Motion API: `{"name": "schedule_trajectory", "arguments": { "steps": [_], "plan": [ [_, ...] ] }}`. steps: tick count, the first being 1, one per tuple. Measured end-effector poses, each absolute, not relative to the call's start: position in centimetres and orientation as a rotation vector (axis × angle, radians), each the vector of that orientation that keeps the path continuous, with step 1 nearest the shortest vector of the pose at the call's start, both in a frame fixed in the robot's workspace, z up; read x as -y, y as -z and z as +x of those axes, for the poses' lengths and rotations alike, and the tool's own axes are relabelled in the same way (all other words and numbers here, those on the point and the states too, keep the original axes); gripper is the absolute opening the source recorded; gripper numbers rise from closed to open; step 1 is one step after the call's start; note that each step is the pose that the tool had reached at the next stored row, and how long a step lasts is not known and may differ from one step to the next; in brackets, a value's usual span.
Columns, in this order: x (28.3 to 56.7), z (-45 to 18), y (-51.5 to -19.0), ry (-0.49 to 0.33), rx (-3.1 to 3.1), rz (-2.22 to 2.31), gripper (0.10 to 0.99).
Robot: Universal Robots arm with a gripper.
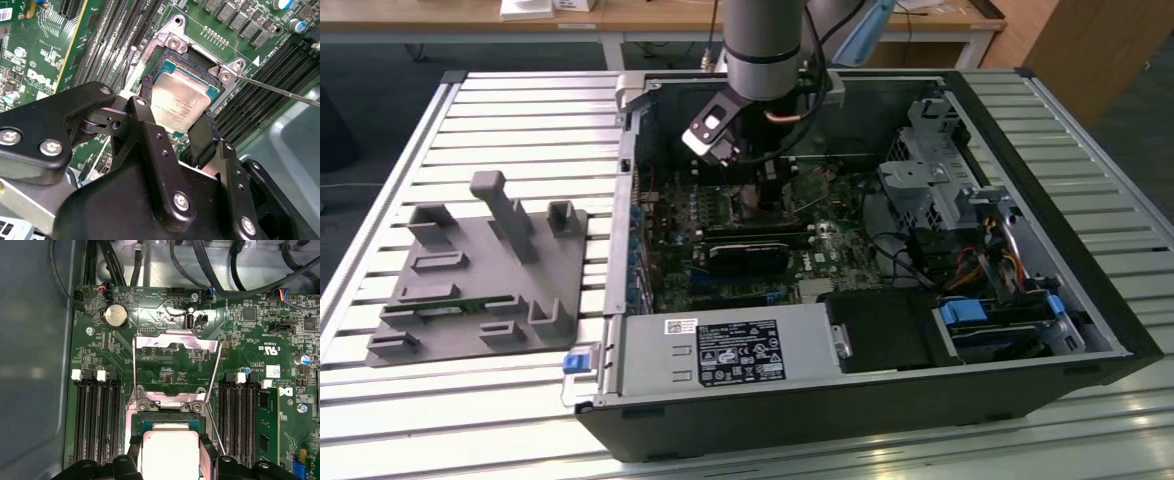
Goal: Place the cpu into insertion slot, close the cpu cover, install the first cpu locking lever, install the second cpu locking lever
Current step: 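Place the cpu into insertion slot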
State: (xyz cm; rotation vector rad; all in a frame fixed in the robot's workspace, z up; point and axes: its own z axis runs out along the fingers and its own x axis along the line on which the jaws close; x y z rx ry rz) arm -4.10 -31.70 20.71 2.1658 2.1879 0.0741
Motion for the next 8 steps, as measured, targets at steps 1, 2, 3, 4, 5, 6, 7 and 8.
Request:
{"name": "schedule_trajectory", "arguments": {
  "steps": [1,2,3,4,5,6,7,8],
  "plan": [
    [31.7,-4.1,-20.64,-0.074,-2.188,2.166,0.537],
    [31.7,-4.1,-20.56,-0.074,-2.188,2.166,0.537],
    [31.7,-4.1,-20.45,-0.074,-2.188,2.166,0.537],
    [31.7,-4.1,-20.35,-0.073,-2.187,2.166,0.537],
    [31.7,-4.1,-20.25,-0.073,-2.187,2.165,0.537],
    [31.7,-4.1,-20.17,-0.073,-2.187,2.165,0.537],
    [31.7,-4.1,-20.1,-0.073,-2.187,2.165,0.537],
    [31.7,-4.1,-20.04,-0.073,-2.187,2.165,0.537]
  ]
}}
